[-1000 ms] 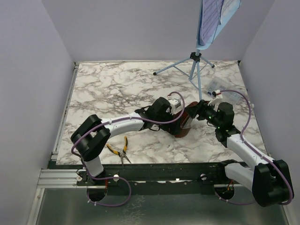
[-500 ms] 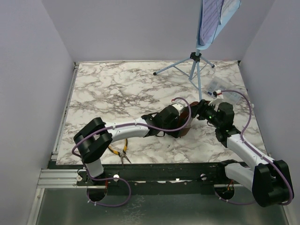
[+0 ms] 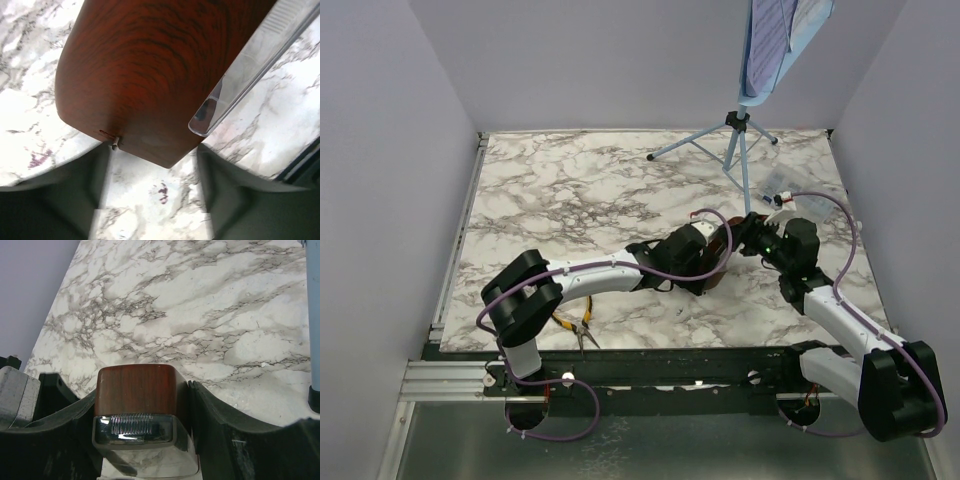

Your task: Set up the instrument practice props

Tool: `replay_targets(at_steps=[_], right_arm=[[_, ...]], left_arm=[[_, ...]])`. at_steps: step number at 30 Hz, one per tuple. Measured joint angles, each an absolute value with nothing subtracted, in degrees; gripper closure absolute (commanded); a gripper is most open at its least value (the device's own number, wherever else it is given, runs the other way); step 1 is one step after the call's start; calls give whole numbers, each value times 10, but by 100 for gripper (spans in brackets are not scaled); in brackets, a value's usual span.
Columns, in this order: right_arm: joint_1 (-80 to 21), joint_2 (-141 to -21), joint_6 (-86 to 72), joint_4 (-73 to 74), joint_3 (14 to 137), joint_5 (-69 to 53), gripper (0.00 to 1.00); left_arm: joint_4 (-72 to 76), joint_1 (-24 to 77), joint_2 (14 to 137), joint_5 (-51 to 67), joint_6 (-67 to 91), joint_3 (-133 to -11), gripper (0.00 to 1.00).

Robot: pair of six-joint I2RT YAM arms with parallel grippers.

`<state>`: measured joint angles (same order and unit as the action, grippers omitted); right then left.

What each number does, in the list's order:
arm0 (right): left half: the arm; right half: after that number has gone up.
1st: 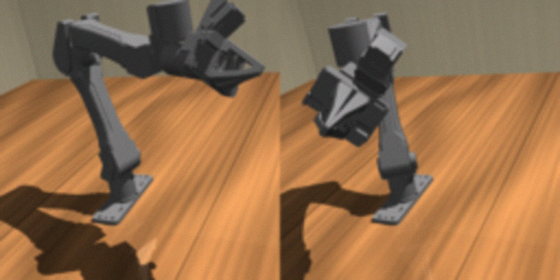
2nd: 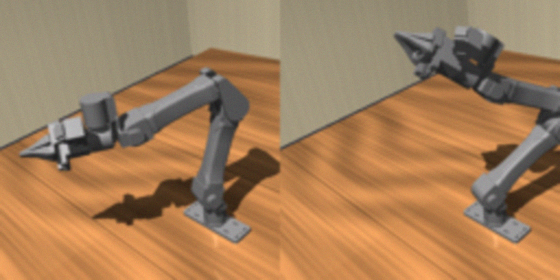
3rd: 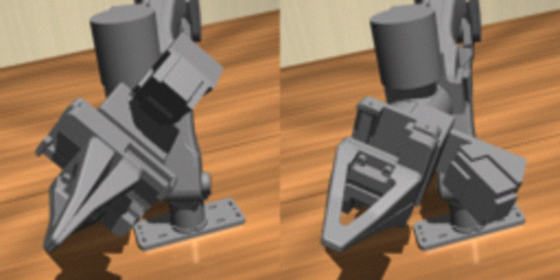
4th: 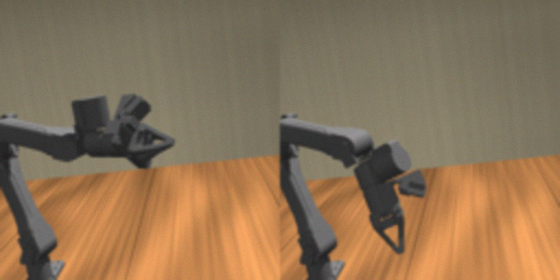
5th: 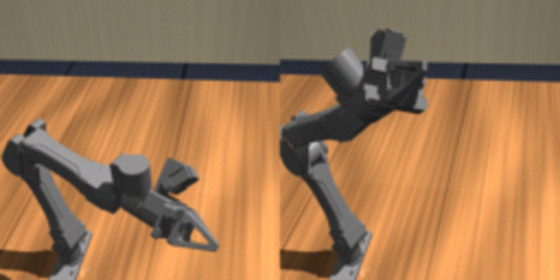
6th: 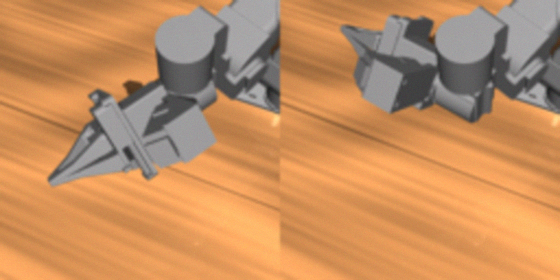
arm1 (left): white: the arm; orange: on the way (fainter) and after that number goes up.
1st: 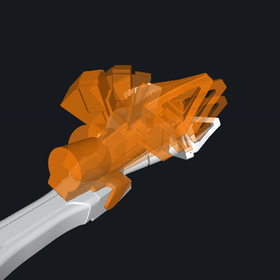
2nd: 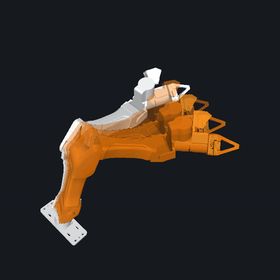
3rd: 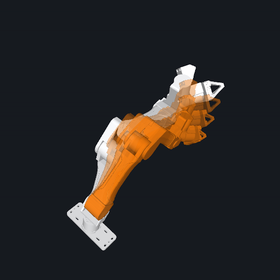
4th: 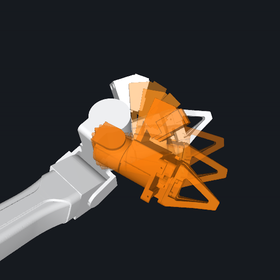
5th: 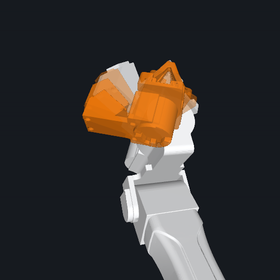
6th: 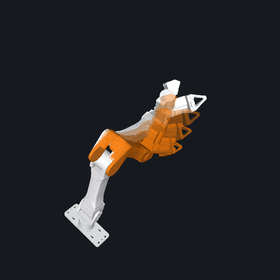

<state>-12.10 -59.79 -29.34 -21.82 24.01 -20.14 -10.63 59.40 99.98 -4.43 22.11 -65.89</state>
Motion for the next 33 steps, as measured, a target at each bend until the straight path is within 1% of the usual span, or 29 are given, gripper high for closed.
replay_targets(at_steps=[1, 6, 10, 12, 18, 24, 26, 28, 33], right_arm=[[-122, -598, -294, -218, 241, -201, 100], [-145, -598, -286, -190, 257, -176, 100], [-197, -600, -273, -155, 281, -107, 100], [-240, -610, -264, -134, 302, -50, 100], [-385, -703, -224, -105, 393, 115, 100], [-481, -828, -183, -106, 498, 233, 99], [-500, -855, -176, -111, 519, 257, 93], [-511, -870, -175, -111, 532, 263, 81], [-527, -885, -171, -115, 543, 263, 38]], left_arm=[[-109, 594, 1000, -46, 220, -659, 1], [-129, 591, 980, -47, 207, -655, 1], [-145, 574, 888, -42, 197, -623, 1], [-153, 560, 840, -41, 197, -609, 1], [-195, 490, 672, -52, 227, -559, 1], [-257, 458, 560, -97, 298, -507, 1], [-278, 456, 528, -116, 327, -496, 1], [-296, 453, 508, -130, 352, -496, 1], [-319, 442, 504, -140, 422, -498, 1]])
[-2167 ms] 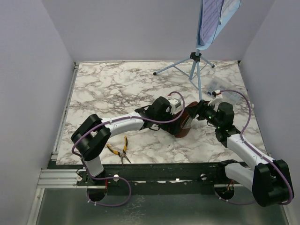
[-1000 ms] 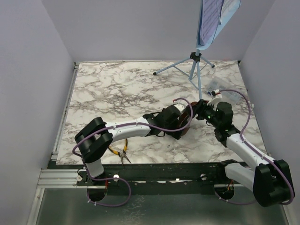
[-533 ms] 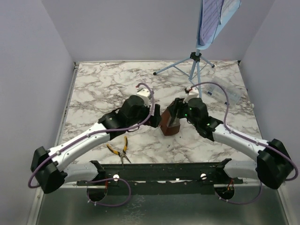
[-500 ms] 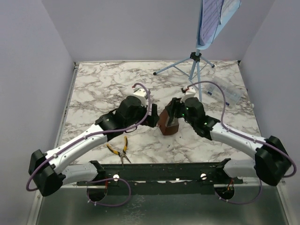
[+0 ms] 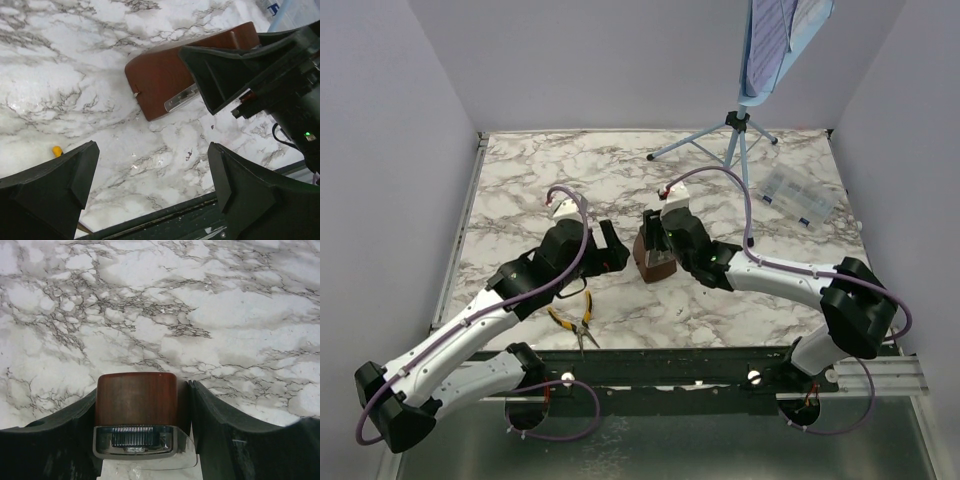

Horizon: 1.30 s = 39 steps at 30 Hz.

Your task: Set up the instrument practice props

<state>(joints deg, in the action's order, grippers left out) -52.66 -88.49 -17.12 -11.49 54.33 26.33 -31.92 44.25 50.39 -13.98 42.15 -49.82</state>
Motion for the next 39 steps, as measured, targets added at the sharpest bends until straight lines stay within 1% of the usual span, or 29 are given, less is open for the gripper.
replay_targets(at_steps=[3, 5, 8, 10, 15, 23, 27, 31, 34, 35, 37, 39], right_arm=[[-528, -884, -169, -105, 546, 254, 18], [-529, -880, -173, -97, 547, 238, 10], [-532, -858, -173, -72, 547, 223, 1], [-532, -830, -173, -61, 542, 215, 0], [-532, -698, -169, -41, 501, 208, 0], [-532, -512, -156, 4, 434, 302, 0], [-532, -457, -155, 26, 404, 337, 0], [-532, -417, -156, 36, 383, 353, 0], [-532, -407, -156, 42, 380, 360, 0], [-532, -408, -156, 44, 380, 364, 0], [-532, -411, -157, 50, 380, 367, 0], [-532, -414, -158, 58, 380, 369, 0]], left_arm=[[-330, 435, 524, -134, 460, -502, 1], [-337, 422, 552, -119, 490, -512, 1], [-343, 399, 579, -94, 527, -527, 1], [-346, 386, 589, -78, 550, -535, 1], [-357, 354, 614, -45, 608, -580, 1], [-346, 361, 711, -9, 625, -688, 1], [-346, 399, 776, -36, 627, -727, 1], [-371, 446, 844, -98, 629, -778, 1], [-422, 478, 912, -161, 630, -847, 1], [-436, 486, 934, -176, 629, -869, 4], [-475, 498, 984, -207, 630, -920, 15], [-500, 501, 1016, -227, 632, -948, 17]])
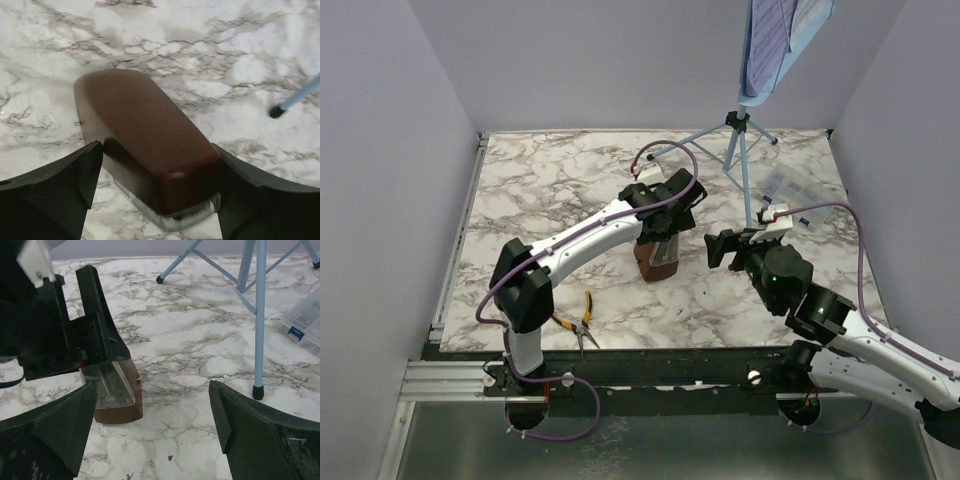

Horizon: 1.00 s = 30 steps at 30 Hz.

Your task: Set up the instrument practice props

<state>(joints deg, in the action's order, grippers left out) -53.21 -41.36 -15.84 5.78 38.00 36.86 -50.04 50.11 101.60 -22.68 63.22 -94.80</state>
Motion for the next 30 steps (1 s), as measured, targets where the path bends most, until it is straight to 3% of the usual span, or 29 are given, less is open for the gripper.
replay_targets(at_steps=[5, 9, 13, 17, 22, 30], right_arm=[[-532, -415, -161, 65, 380, 369, 0], [-532, -416, -164, 66, 377, 369, 0], [-532, -425, -164, 65, 376, 369, 0], [-532, -453, -167, 59, 371, 363, 1], [-532, -501, -180, 23, 349, 301, 9], [-456, -602, -230, -76, 334, 8, 7]], left_arm=[[-566, 507, 1082, -267, 629, -972, 28], [-570, 509, 1090, -289, 616, -972, 51], [-562, 511, 1090, -309, 576, -971, 64], [-481, 510, 1032, -312, 472, -884, 70], [-388, 475, 864, -209, 323, -717, 100], [-253, 392, 663, -32, 138, -588, 100]])
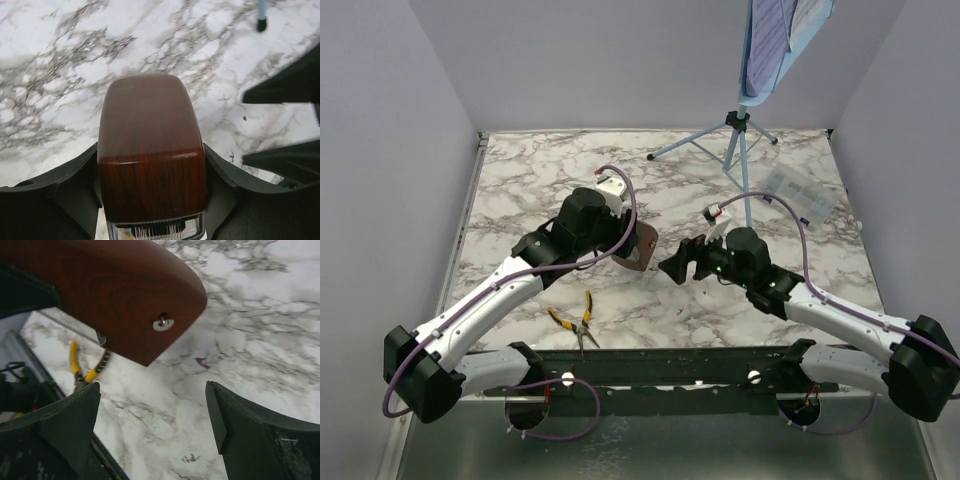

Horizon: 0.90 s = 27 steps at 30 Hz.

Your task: Set up the instrument practice props

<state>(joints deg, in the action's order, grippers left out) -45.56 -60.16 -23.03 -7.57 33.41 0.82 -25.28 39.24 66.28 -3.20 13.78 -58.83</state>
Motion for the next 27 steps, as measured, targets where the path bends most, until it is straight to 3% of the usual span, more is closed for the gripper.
replay_targets(at_steps=[5, 12, 22, 27], right_arm=[[-380, -682, -323, -187, 333, -205, 5], [-362, -782, -448, -376, 332, -362, 11], [-362, -847, -569, -597, 332, -442, 12], [-362, -850, -582, -634, 332, -446, 12]], left_arm=[[-232, 401, 605, 26, 44, -558, 100], [-232, 421, 499, 34, -107, -550, 100], [-226, 433, 444, 46, -227, -550, 100], [-223, 433, 441, 51, -259, -550, 100]])
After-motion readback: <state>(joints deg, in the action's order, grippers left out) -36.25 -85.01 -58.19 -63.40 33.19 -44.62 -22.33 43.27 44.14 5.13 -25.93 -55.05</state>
